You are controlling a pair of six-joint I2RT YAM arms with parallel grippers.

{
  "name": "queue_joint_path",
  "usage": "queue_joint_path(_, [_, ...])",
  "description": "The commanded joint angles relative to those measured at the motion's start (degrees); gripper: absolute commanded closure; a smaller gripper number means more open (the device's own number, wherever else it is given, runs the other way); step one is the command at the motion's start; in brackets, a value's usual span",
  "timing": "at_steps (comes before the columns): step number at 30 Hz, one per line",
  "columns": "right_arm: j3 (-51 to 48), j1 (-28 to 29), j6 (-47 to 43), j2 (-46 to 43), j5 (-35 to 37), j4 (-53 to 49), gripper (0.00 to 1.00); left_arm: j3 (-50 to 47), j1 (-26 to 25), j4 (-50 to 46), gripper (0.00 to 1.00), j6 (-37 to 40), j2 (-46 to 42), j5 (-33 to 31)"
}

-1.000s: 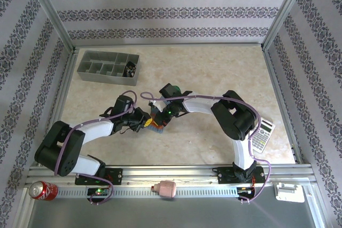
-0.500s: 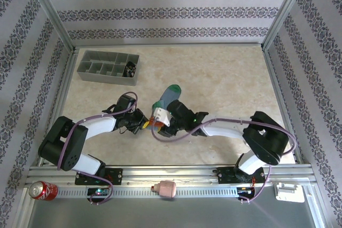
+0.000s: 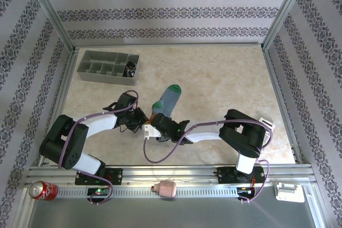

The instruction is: Roll the socks

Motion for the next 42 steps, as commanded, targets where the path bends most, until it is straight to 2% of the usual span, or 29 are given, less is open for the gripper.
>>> queue_joint_path(1, [2.6, -0.8, 0.7, 3.2, 4.3, -2.1, 0.65, 2.0, -0.6, -4.3, 0.96, 2.2, -1.5, -0.9])
queue_joint_path(2, [2.8, -1.0, 1.7, 3.2, 3.4, -3.2, 0.80, 2.3, -0.6, -5.6, 0.95, 2.5, -2.8, -1.5])
queue_joint_path(3, [3.0, -1.2, 3.0, 3.1, 2.3, -4.4, 0.89, 2.6, -0.6, -6.8, 0.93, 2.6, -4.3, -2.3])
queue_joint_path(4, [3.0, -1.3, 4.1, 2.9, 1.3, -5.2, 0.95, 2.7, -0.6, -8.3, 0.88, 2.5, -6.5, -3.2])
queue_joint_path(6, [2.6, -1.8, 6.3, 2.4, -2.0, -6.7, 1.00, 2.6, -0.4, -10.8, 0.76, 1.9, -9.9, -4.8])
queue_joint_path(10, [1.2, -4.0, 12.8, 0.5, -11.3, -8.1, 1.00, 0.8, -0.1, -11.0, 0.61, -0.9, -13.0, -3.8])
queue_joint_path(15, [1.0, -8.6, 21.0, 0.2, -23.6, -8.8, 1.00, -2.6, -0.7, -5.0, 0.59, -7.6, -12.3, -0.8])
queue_joint_path(18, [1.2, -11.2, 24.0, 0.9, -31.1, -9.1, 1.00, -2.6, -1.6, -3.3, 0.55, -10.5, -11.2, -1.0])
queue_joint_path(23, [1.9, -13.9, 27.3, 2.7, -39.4, -9.4, 1.00, -2.1, -4.5, 1.3, 0.49, -16.1, -7.8, -2.0])
queue_joint_path(29, [2.8, -17.7, 32.1, 6.5, -48.2, -9.2, 1.00, -0.3, -6.7, -1.1, 0.47, -18.9, -4.7, -3.1])
queue_joint_path(33, [3.4, -19.3, 34.4, 8.4, -53.9, -8.9, 1.00, -1.1, -6.7, 2.0, 0.48, -21.0, -3.2, -3.9])
queue_joint_path(39, [4.2, -20.3, 36.8, 11.2, -59.1, -9.2, 1.00, 0.3, -7.1, 3.8, 0.48, -21.2, -0.7, -5.1])
queue_joint_path(42, [4.3, -21.0, 38.7, 12.7, -61.8, -8.5, 1.00, 0.3, -7.4, 3.5, 0.51, -21.4, -0.1, -5.1])
